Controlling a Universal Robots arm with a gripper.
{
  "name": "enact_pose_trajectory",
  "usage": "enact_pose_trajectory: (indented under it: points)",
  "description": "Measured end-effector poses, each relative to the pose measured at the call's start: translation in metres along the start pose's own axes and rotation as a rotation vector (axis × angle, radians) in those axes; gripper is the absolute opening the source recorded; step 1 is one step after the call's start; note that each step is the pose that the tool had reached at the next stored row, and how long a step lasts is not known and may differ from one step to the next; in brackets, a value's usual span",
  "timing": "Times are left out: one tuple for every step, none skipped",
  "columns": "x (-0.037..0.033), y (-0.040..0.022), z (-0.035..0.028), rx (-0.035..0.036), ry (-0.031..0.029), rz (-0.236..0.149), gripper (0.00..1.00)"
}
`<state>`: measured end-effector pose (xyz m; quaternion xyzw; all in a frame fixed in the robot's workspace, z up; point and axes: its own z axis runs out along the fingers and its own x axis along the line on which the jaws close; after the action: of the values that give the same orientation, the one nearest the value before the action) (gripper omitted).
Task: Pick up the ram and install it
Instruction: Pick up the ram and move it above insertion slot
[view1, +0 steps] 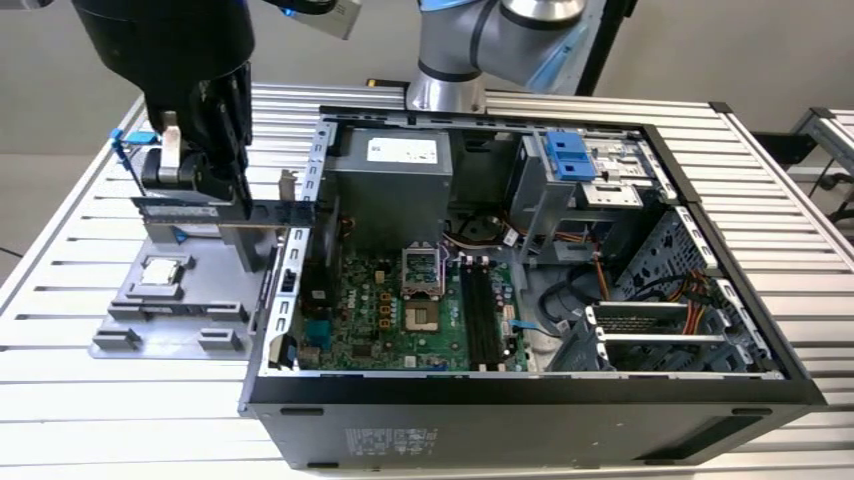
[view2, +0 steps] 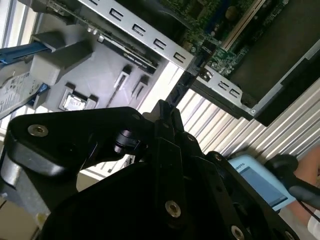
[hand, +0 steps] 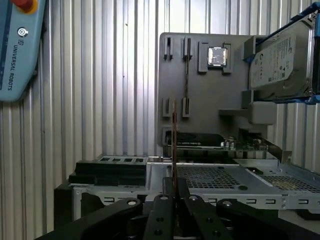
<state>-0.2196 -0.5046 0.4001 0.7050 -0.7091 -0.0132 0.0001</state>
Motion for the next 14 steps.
enact_pose_trajectory:
  points:
    - [0.0002,-0.0140,-0.0002,0.0000,0.0000,-0.004,0.00]
    - [0.0002,-0.0176,-0.0003,-0.0001,0.0000,-0.005,0.00]
    - [0.0003,-0.0195,-0.0003,-0.0001,0.0000,-0.005,0.00]
    - [0.0003,-0.0214,-0.0004,-0.0001,0.0000,-0.006,0.00]
    - [0.0003,-0.0233,-0.0004,-0.0002,0.0001,-0.006,0.00]
    - [0.0003,-0.0251,-0.0004,-0.0001,0.0000,-0.007,0.00]
    - [0.0003,-0.0269,-0.0005,-0.0001,0.0001,-0.007,0.00]
    - [0.0003,-0.0289,-0.0005,-0.0001,0.0001,-0.008,0.00]
    - [0.0004,-0.0307,-0.0005,-0.0002,0.0001,-0.008,0.00]
    - [0.0004,-0.0324,-0.0006,-0.0002,0.0001,-0.009,0.00]
    - [0.0004,-0.0343,-0.0006,-0.0002,0.0002,-0.009,0.00]
    - [0.0004,-0.0362,-0.0007,-0.0002,0.0002,-0.010,0.00]
    - [0.0004,-0.0379,-0.0007,-0.0002,0.0002,-0.010,0.00]
    - [0.0004,-0.0397,-0.0007,-0.0002,0.0002,-0.011,0.00]
